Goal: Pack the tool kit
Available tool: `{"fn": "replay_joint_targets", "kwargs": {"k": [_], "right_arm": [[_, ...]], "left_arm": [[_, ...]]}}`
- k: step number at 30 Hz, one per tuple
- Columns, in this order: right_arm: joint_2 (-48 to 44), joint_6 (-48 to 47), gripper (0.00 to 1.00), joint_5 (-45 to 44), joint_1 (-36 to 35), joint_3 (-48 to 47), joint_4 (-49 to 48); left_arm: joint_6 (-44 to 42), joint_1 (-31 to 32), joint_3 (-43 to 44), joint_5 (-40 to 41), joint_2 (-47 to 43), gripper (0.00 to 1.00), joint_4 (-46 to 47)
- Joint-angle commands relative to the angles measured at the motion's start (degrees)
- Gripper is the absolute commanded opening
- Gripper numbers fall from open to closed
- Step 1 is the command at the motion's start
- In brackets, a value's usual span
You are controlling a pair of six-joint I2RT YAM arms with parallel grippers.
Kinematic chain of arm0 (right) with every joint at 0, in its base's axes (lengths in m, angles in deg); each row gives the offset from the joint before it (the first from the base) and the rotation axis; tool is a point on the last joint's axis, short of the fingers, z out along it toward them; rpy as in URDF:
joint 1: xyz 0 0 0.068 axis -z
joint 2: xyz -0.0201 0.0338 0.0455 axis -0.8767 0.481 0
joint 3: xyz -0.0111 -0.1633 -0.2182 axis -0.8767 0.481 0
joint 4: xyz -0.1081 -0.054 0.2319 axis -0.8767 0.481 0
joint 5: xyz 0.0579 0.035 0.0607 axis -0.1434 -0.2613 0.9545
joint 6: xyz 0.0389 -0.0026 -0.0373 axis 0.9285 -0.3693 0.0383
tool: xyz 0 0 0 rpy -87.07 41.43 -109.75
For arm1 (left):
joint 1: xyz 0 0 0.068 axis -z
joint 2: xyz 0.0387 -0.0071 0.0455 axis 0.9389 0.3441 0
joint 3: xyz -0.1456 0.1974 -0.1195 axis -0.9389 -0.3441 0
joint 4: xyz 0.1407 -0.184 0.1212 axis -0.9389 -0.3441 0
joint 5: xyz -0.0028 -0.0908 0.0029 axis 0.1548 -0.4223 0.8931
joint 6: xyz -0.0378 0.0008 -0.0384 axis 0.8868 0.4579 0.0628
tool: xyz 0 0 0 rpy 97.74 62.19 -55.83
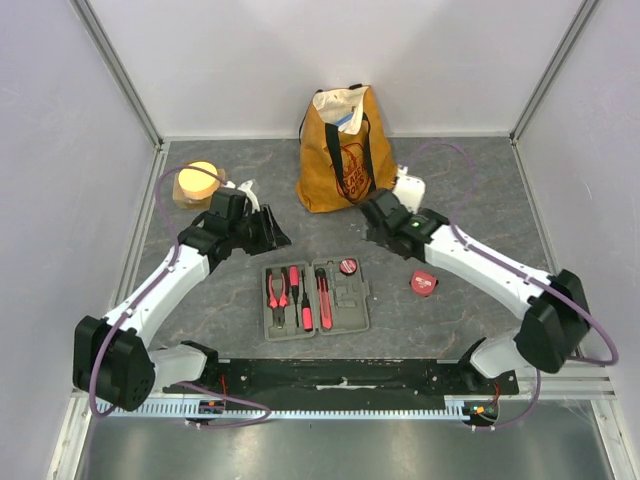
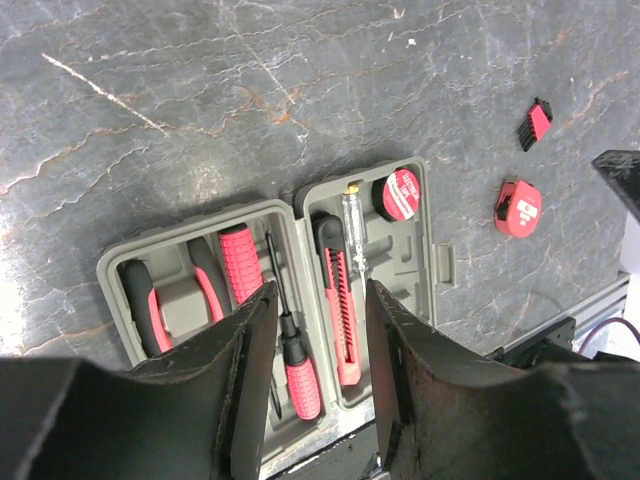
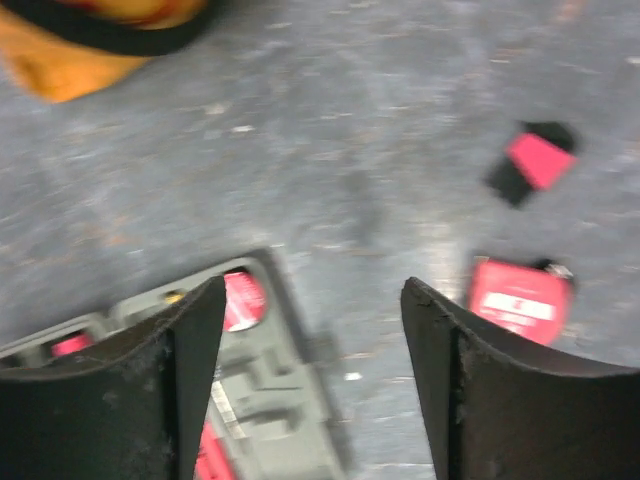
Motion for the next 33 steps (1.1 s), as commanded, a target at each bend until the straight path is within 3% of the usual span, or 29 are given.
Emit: {"fn": "replay_joint_targets", "kwargs": {"k": [1, 3, 7, 13, 20, 26, 33], "right_arm": [[-5.79, 5.23, 0.85, -4.93, 4.05, 7.44, 7.64], [-7.99, 6.29, 0.97, -4.84, 5.11, 10.35, 8.52], [-9.67, 7.52, 0.98, -5.62, 7.22, 14.22, 9.05], [-3.88, 2.26, 0.98, -5.64, 14.94, 13.70, 4.93], [6.05, 1.89, 0.89, -0.45, 25.06, 8.53, -1.22], [11.77, 6.81, 0.84, 3.67, 28.58, 4.48, -3.08], [12.13, 13.66, 0.80, 6.41, 30.87, 7.80, -2.81]], "left_arm": [[-2.54, -0.06, -2.30, 1.78, -1.51, 0.47, 0.62], [-2.71, -0.14, -2.83, 1.51, -1.51, 0.47, 0.62], [-2.71, -0.14, -3.71, 1.07, -1.42, 0.47, 0.80], [-2.71, -0.14, -3.54, 0.55, -1.16, 0.47, 0.80], [-2.54, -0.23, -3.54, 0.98, -1.16, 0.47, 0.18], [-2.19, -0.23, -3.54, 1.16, -0.45, 0.47, -0.08], [-2.10, -0.32, -3.10, 1.25, -0.10, 0.46, -0.43]]}}
